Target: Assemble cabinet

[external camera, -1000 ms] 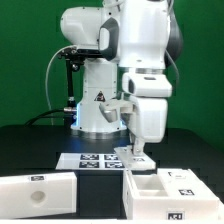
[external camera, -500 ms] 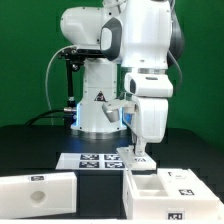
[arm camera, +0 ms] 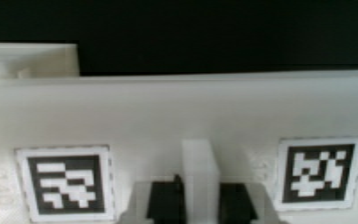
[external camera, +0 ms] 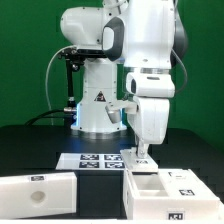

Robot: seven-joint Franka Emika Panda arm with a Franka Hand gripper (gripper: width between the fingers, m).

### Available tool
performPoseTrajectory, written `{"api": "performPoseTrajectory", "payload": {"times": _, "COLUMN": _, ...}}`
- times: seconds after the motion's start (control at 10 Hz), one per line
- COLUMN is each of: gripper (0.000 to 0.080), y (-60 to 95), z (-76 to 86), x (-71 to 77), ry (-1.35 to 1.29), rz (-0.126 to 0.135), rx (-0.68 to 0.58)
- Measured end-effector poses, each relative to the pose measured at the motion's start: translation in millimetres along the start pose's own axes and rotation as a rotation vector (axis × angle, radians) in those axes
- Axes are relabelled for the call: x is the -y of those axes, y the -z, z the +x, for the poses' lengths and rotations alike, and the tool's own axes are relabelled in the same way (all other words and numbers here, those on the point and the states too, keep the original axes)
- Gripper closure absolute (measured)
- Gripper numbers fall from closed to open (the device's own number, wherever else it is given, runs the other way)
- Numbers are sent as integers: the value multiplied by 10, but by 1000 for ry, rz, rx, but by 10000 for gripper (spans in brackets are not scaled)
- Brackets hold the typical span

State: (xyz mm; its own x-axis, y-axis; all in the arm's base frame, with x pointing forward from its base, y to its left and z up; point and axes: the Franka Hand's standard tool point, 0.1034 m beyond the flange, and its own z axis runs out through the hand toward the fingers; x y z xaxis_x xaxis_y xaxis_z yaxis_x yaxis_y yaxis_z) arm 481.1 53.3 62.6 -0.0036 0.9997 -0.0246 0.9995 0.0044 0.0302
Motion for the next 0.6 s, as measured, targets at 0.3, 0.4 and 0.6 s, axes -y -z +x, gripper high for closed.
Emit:
{"api": "performPoseTrajectory", "payload": {"times": 0.3, "gripper": 735, "y": 10, "z": 37, "x": 49, "ry": -25, "rz": 3, "rx": 1}}
{"api": "performPoseTrajectory", "payload": {"times": 0.4, "gripper": 735, "y": 9, "z": 48, "x": 107, "ry": -26, "rz": 9, "rx": 3}}
{"api": "performPoseTrajectory", "payload": {"times": 0.6, "gripper": 735, "y": -42, "z": 42, "x": 242, "ry": -30, "rz": 29, "rx": 5}}
